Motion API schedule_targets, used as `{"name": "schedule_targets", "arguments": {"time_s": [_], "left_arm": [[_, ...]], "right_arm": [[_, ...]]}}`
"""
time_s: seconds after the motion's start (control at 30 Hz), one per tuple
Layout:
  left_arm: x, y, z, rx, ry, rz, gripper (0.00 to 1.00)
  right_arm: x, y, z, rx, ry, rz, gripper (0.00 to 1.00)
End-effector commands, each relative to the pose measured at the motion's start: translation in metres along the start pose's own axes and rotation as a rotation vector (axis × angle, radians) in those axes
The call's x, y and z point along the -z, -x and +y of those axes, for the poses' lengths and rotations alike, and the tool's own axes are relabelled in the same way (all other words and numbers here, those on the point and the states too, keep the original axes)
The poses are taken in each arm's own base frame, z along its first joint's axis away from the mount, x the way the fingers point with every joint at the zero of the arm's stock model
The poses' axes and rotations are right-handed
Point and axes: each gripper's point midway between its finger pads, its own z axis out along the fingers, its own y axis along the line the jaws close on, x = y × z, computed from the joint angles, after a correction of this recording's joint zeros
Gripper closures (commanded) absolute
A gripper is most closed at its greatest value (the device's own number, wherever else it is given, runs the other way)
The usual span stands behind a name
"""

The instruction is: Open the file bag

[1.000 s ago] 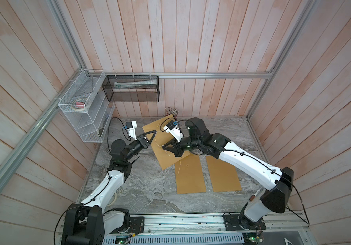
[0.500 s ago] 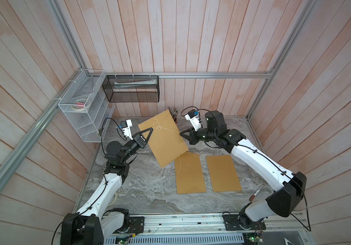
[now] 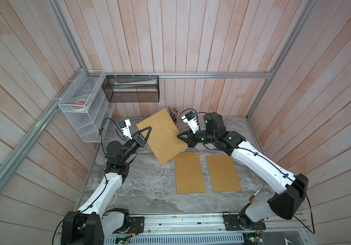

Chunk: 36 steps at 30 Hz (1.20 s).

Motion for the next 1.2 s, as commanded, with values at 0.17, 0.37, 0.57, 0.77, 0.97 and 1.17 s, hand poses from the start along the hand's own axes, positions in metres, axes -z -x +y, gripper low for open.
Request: {"name": "schedule_targets", "arguments": {"time_s": [0.17,0.37,0.57,0.77,0.97,1.17], "left_arm": [[0.006,0.018,0.0,-0.017,0.016,-0.087,1.0],[0.009,0.018,-0.003,-0.011,0.001,-0.091,1.0],[0.01,-0.001,-0.012,-0.039,-0.047,0.028,1.0],[0.009,-0.025,-0.011,-0.064,-0.061,0.172,1.0],[0.009,-0.045,-0.01,-0.101,-0.087,0.303,1.0],[0.011,-0.054,-0.018,-0.169,-0.114,0.379,1.0]], "right_arm": [[0.011,-0.018,0.0,-0.02,-0.008,0.006,1.0],[0.019,-0.026,-0.021,-0.063,-0.065,-0.002,1.0],[0.051,0.002,-0.063,-0.086,-0.161,-0.085,1.0],[0.062,0.039,-0.061,-0.021,-0.158,-0.12,1.0],[0.063,0.04,-0.051,0.011,-0.11,-0.105,0.91],[0.077,0.037,-0.058,0.008,-0.157,-0.124,0.7]]}}
